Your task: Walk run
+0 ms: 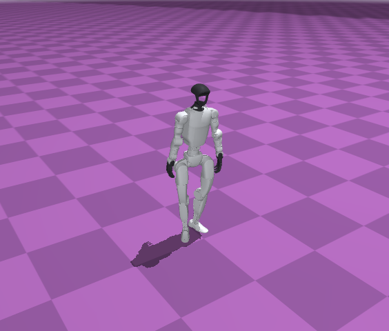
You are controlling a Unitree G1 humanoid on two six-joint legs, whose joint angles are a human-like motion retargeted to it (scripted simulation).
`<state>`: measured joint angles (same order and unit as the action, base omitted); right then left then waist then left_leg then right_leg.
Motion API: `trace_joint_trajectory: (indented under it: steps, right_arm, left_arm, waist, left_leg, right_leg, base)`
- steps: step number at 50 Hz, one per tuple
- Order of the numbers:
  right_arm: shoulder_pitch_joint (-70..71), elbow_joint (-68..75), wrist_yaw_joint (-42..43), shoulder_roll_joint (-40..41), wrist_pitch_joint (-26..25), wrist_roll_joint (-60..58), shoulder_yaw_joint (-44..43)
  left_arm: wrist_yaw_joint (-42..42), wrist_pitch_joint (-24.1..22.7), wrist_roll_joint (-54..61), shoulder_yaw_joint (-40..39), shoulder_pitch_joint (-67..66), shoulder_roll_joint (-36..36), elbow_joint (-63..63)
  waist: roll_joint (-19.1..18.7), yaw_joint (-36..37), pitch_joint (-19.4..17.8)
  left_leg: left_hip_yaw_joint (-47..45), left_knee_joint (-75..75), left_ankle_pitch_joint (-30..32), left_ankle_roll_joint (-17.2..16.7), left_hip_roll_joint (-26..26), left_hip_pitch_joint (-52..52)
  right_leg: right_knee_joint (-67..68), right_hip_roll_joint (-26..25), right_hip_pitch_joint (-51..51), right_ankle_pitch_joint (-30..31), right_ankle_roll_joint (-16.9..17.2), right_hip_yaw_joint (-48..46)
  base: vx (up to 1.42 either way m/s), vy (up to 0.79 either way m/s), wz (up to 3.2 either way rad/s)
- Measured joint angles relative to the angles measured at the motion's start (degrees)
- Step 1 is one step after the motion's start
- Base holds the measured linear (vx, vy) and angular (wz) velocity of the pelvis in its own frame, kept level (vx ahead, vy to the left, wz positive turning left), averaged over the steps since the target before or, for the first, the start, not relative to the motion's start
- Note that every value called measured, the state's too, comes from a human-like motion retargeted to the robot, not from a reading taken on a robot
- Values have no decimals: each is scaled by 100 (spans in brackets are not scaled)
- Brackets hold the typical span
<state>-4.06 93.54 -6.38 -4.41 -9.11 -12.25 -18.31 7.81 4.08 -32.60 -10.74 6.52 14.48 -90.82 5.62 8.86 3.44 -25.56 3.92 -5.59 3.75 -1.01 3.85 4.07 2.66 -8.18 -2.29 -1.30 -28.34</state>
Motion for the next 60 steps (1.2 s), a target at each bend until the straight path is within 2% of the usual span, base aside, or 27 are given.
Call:
trace_joint_trajectory:
  steps: [5,8,10,15,19,20,22,24,28,30,31,32,33,35,40,42,44,47,50,53,57,60]
  right_arm:
    - [32,-83,-58,-73,18,-447,77]
    - [95,-196,95,-112,154,-545,204]
    - [214,-229,196,-80,177,-527,230]
    - [443,-419,80,10,316,-342,405]
    - [584,-604,72,41,449,-361,561]
    - [604,-645,52,37,453,-354,588]
    - [635,-730,17,12,442,-380,603]
    - [674,-801,10,-1,430,-427,617]
    - [697,-948,31,39,471,-345,718]
    - [686,-1003,-70,38,465,-332,762]
    - [683,-1032,-133,32,432,-394,755]
    - [685,-1067,-191,21,397,-470,750]
    - [694,-1112,-239,2,358,-577,746]
    - [721,-1171,-234,-11,351,-672,775]
    - [813,-1129,169,137,460,-303,890]
    - [766,-1028,210,173,489,-129,893]
    - [712,-929,204,173,457,-68,915]
    - [636,-743,270,133,391,-171,968]
    - [525,-575,346,71,347,-301,979]
    - [422,-428,353,6,287,-377,885]
    - [388,-251,420,-59,236,-369,720]
    - [368,-230,433,-21,263,-319,617]
  left_arm:
    - [-917,-137,378,-89,-665,-421,31]
    - [-1741,-196,162,-74,-1104,-503,-68]
    - [-1848,-141,-159,-26,-1310,-534,-196]
    - [-724,422,-894,51,-1562,-473,-520]
    - [-50,660,-1001,41,-1528,-439,-437]
    - [18,682,-946,84,-1500,-432,-408]
    - [42,687,-835,182,-1426,-454,-308]
    - [48,635,-801,233,-1346,-483,-148]
    - [46,476,-754,414,-1167,-433,217]
    - [16,404,-696,557,-1098,-358,363]
    - [-2,375,-657,611,-1074,-325,412]
    - [-18,345,-613,651,-1045,-293,455]
    - [-29,318,-555,666,-1006,-265,486]
    - [-31,287,-470,618,-939,-221,501]
    - [32,331,-149,222,-744,78,519]
    - [28,348,-23,192,-747,247,555]
    - [-77,401,83,127,-759,381,600]
    - [-422,449,276,-106,-782,508,631]
    - [-632,446,492,-286,-828,471,567]
    - [-640,467,676,-334,-868,276,493]
    - [-342,484,637,-309,-1026,-68,526]
    - [-205,487,369,-157,-1137,-226,540]
  waist:
    - [-174,-69,88]
    - [-232,-195,155]
    - [-237,-266,140]
    - [-144,-559,181]
    - [77,-660,138]
    - [107,-677,132]
    - [51,-630,152]
    - [-49,-576,127]
    - [-70,-397,-87]
    - [-61,-241,-167]
    - [-99,-191,-183]
    - [-124,-181,-188]
    - [-122,-255,-170]
    - [-172,-433,-136]
    - [-100,-1183,-144]
    - [35,-1177,-117]
    - [165,-1130,-84]
    - [304,-1082,-20]
    - [377,-855,96]
    - [337,-605,178]
    - [95,-584,261]
    - [-68,-720,308]
  left_leg:
    - [-362,-266,-65,-201,143,-444]
    - [-384,-291,-177,-264,168,-585]
    - [-401,-235,-283,-300,183,-665]
    - [-429,705,-599,-496,366,-430]
    - [-442,2179,-125,-570,465,269]
    - [-262,2563,-78,-544,480,498]
    - [281,3051,-181,-817,590,980]
    - [1092,2900,-225,-1064,461,1295]
    - [2909,1982,-505,-916,-46,1426]
    - [3665,1579,-554,-1016,-209,1350]
    - [3685,1429,-407,-1111,-165,1308]
    - [3584,1373,-344,-1076,-113,1296]
    - [3241,1502,-447,-778,-42,1342]
    - [2544,1526,-481,-469,238,1394]
    - [1836,1535,-677,-222,483,1415]
    - [1491,1412,-725,-164,508,1296]
    - [1060,1282,-754,-136,536,1165]
    - [229,1061,-789,-120,602,940]
    - [-644,807,-807,-192,650,641]
    - [-1392,565,-834,-304,676,271]
    - [-2393,230,-848,-453,614,-294]
    - [-2976,49,-897,-564,441,-666]
  right_leg:
    - [-121,-154,288,-60,-35,-209]
    - [-172,-306,331,-150,-106,105]
    - [-203,-383,386,-213,-158,218]
    - [-130,-316,376,-339,-181,627]
    - [-94,-37,288,-344,-151,887]
    - [-98,12,269,-333,-141,892]
    - [-120,-27,191,-282,-120,990]
    - [-132,-136,123,-217,-112,1153]
    - [-46,-216,19,-102,-62,1705]
    - [2,-283,-40,-45,-18,2058]
    - [15,-358,-68,-17,14,2230]
    - [22,-408,-112,16,59,2404]
    - [20,-409,-188,58,133,2581]
    - [5,-496,-313,123,219,2840]
    - [120,-690,-865,360,566,3764]
    - [218,-705,-1028,410,720,3978]
    - [371,-518,-1182,315,845,3332]
    - [679,75,-1300,-203,873,868]
    - [869,306,-1077,-646,563,-928]
    - [1159,297,-863,-846,379,-1576]
    - [1411,147,-587,-1024,305,-1516]
    - [1076,3,-243,-1005,229,-1656]
  base:
    - [21,-10,-26]
    - [23,-17,-40]
    - [10,-16,-39]
    - [10,-19,-22]
    - [4,-17,-34]
    - [7,-13,-40]
    - [3,-5,-71]
    - [-3,-2,-118]
    - [4,-6,-173]
    - [7,-3,-205]
    - [4,0,-216]
    - [0,3,-209]
    - [-1,6,-190]
    - [-3,9,-149]
    - [-17,7,-177]
    - [-6,7,-219]
    - [-8,7,-238]
    - [-14,7,-265]
    - [-9,9,-270]
    - [-5,11,-251]
    - [-2,10,-211]
    - [0,2,-162]
